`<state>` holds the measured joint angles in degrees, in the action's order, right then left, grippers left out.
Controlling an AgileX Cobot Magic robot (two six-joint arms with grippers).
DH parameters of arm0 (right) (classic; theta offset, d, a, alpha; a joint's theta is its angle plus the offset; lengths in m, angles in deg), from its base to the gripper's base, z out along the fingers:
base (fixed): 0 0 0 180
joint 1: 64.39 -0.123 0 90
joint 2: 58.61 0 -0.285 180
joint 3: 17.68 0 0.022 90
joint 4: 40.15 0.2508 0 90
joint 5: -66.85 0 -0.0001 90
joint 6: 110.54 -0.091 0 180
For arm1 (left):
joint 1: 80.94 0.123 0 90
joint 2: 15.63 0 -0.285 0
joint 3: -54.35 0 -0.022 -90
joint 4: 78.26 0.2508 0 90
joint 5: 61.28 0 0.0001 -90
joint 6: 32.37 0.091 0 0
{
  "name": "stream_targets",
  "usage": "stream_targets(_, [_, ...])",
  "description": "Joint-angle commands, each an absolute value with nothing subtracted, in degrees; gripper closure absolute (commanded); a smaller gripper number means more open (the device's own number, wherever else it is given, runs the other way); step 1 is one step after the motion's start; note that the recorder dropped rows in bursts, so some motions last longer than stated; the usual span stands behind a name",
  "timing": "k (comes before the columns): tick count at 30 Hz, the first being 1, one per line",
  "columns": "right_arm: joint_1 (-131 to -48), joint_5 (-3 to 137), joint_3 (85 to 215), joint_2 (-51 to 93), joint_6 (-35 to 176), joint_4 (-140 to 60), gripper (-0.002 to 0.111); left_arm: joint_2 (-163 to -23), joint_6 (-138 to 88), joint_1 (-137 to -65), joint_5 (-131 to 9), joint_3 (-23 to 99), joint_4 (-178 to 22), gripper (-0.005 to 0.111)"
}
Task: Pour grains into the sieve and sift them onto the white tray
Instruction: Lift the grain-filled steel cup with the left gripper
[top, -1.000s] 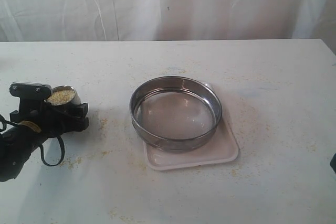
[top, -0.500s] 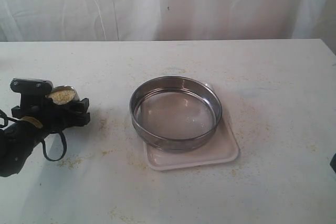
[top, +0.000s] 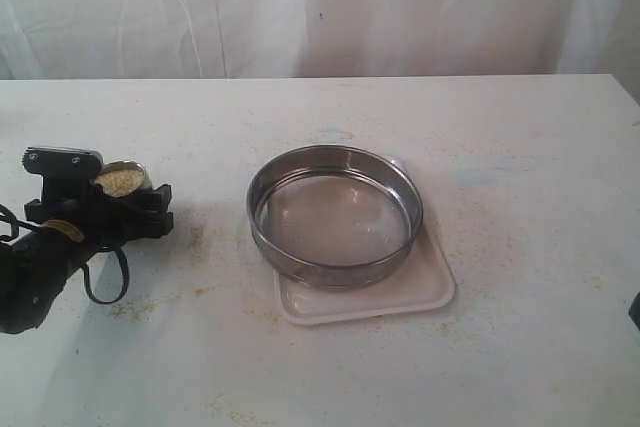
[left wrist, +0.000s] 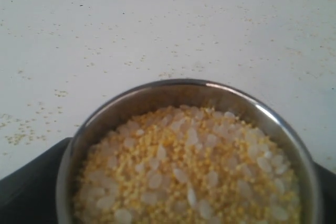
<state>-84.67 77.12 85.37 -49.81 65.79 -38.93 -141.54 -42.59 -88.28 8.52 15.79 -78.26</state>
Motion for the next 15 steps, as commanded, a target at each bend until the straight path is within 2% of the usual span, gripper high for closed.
stream_targets(1, [-84.25, 76.58, 85.11, -50.21, 65.78, -39.14, 0.108, -141.47, -42.60, -88.37, 8.68, 15.90, -78.26, 0.016])
stream_targets(4, [-84.25, 76.58, 85.11, -50.21, 65.78, -39.14, 0.108, -141.47, -42.60, -88.37, 8.68, 15.90, -78.26, 0.017])
stream_targets(6, [-84.25, 76.58, 85.11, -50.21, 65.78, -39.14, 0.108, -141.47, -42.60, -88.37, 8.68, 16.00, -78.26, 0.025])
stream_targets(8, [-84.25, 76.58, 85.11, -50.21, 65.78, -39.14, 0.108, -141.47, -42.60, -88.37, 8.68, 16.00, -78.26, 0.046])
stream_targets(12, [-84.25, 76.58, 85.11, -50.21, 65.78, -39.14, 0.108, -141.47, -42.60, -88.37, 8.68, 16.00, -77.93, 0.101])
stream_targets(13, [-84.25, 76.58, 85.11, -50.21, 65.78, -39.14, 0.108, -141.47, -42.18, -88.37, 8.68, 16.00, -77.67, 0.106])
stream_targets(15, [-84.25, 76.58, 85.11, -50.21, 65.78, -39.14, 0.108, -141.47, -41.94, -88.37, 8.68, 15.90, -77.58, 0.106])
